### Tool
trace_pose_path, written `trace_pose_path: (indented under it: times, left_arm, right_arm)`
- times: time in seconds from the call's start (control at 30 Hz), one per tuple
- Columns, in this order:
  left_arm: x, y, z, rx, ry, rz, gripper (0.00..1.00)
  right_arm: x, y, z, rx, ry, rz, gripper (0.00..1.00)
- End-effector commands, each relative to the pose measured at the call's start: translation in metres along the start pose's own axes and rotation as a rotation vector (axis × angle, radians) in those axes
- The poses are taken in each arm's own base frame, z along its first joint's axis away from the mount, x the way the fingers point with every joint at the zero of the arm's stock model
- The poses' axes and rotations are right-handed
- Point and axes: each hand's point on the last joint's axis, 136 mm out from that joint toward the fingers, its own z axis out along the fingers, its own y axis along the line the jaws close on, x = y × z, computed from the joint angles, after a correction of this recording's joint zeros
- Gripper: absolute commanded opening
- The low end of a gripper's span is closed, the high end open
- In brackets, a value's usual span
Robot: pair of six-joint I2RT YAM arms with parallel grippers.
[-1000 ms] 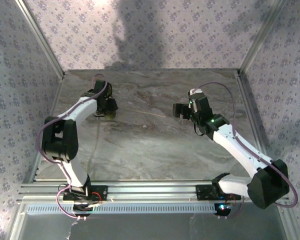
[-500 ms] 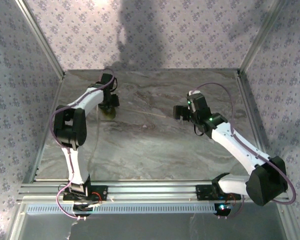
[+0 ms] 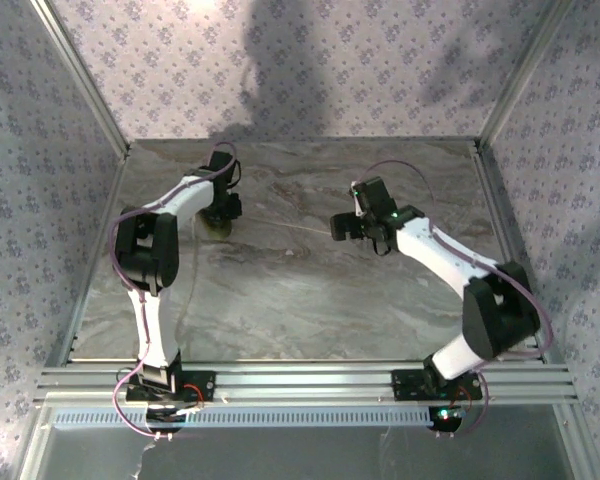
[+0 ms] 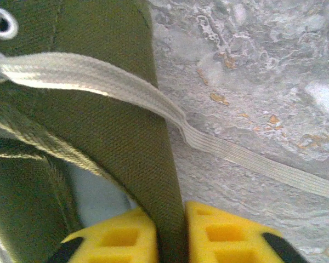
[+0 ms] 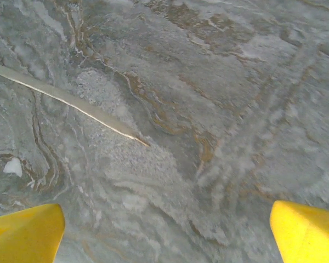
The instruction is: Tie the shoes
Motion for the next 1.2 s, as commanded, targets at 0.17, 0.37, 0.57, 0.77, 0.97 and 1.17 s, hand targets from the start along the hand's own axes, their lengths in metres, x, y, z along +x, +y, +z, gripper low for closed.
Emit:
trace_pose_path:
  times: [0.17,0.37,0.57,0.77,0.97,1.17]
  left_arm:
    - [0.019,-0.015,-0.015,0.098,0.010,0.032,0.00]
    - [0.026,-0.017,-0.018,0.126,0.013,0.024,0.00]
    - [0.031,-0.017,-0.015,0.130,0.026,0.025,0.00]
    - [0.030,-0.018,-0.015,0.132,0.029,0.030,0.00]
    - [0.030,-0.019,-0.013,0.135,0.036,0.033,0.00]
    - [0.030,-0.020,-0.011,0.135,0.041,0.037,0.00]
  right_arm:
    - [0.009,0.021,0.055,-0.058,0.188,-0.222,0.85]
    - [0.012,0.025,0.084,-0.062,0.264,-0.279,0.63]
    - [0.018,0.023,0.100,-0.041,0.327,-0.307,0.52]
    - [0.025,0.015,0.108,-0.019,0.376,-0.316,0.47]
    - [0.032,0.014,0.114,-0.010,0.407,-0.329,0.46]
    - [0.042,0.007,0.123,0.040,0.446,-0.352,0.39]
